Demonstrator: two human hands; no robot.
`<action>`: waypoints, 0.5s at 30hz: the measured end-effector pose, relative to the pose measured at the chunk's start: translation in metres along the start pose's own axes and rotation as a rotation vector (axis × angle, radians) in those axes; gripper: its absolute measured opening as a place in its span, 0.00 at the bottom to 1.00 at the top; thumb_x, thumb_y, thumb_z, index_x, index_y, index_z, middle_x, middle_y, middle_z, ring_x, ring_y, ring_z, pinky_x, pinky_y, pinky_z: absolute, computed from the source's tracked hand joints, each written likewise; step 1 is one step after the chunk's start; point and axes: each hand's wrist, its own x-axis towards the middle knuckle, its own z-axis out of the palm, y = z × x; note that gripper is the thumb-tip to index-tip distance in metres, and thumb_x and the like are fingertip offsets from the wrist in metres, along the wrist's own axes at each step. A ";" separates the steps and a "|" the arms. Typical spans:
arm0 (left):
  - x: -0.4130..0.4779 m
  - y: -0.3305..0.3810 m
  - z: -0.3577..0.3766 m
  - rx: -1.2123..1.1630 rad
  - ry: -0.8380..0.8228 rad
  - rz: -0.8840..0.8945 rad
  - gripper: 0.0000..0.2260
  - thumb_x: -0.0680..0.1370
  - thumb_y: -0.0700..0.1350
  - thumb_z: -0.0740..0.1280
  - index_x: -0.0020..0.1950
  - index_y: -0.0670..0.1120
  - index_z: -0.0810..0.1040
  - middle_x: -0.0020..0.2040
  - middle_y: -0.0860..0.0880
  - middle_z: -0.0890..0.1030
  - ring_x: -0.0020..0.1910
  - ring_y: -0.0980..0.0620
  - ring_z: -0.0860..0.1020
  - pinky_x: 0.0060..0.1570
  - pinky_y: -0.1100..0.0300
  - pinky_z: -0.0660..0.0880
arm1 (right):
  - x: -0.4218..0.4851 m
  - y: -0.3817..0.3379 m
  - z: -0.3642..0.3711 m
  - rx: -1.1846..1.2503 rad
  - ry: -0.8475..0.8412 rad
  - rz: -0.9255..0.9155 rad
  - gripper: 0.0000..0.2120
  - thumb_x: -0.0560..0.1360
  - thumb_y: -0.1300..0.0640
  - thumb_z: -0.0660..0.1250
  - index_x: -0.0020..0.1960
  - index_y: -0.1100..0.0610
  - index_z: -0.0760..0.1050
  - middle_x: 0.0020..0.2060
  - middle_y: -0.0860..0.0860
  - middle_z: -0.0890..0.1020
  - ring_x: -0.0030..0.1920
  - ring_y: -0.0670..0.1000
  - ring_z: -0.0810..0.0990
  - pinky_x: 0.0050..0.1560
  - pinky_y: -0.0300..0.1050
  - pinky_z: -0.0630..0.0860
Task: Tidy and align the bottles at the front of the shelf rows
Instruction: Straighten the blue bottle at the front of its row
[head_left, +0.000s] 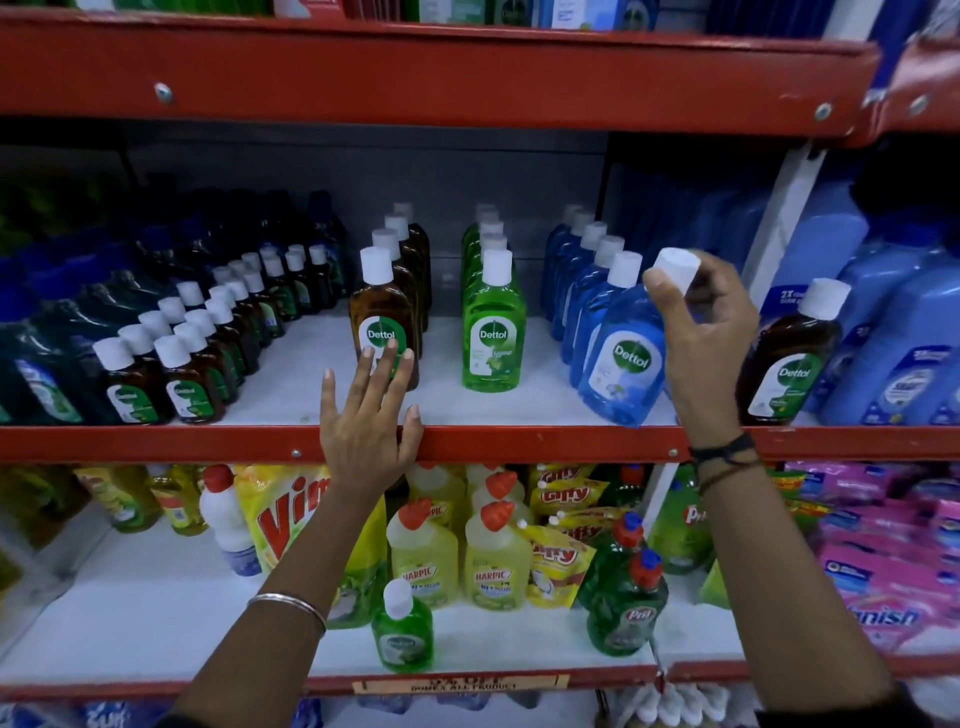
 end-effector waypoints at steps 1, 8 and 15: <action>-0.001 0.000 0.001 -0.001 0.002 -0.003 0.25 0.79 0.52 0.53 0.76 0.48 0.62 0.74 0.46 0.69 0.74 0.46 0.65 0.70 0.37 0.57 | 0.004 0.006 0.001 -0.017 -0.001 0.022 0.15 0.72 0.49 0.70 0.54 0.57 0.77 0.47 0.53 0.80 0.44 0.49 0.76 0.47 0.43 0.75; -0.001 -0.002 0.007 0.004 0.028 -0.009 0.25 0.79 0.52 0.53 0.76 0.49 0.61 0.74 0.46 0.70 0.74 0.47 0.65 0.70 0.38 0.59 | 0.012 0.045 0.011 -0.169 -0.081 0.082 0.16 0.72 0.49 0.71 0.55 0.58 0.78 0.48 0.56 0.83 0.41 0.44 0.75 0.41 0.28 0.70; 0.000 -0.002 0.006 0.009 0.084 0.002 0.25 0.79 0.52 0.53 0.76 0.49 0.61 0.73 0.46 0.70 0.74 0.47 0.65 0.70 0.38 0.59 | 0.014 0.039 0.009 -0.240 -0.102 0.096 0.18 0.72 0.50 0.71 0.58 0.58 0.78 0.47 0.50 0.81 0.43 0.46 0.76 0.41 0.22 0.68</action>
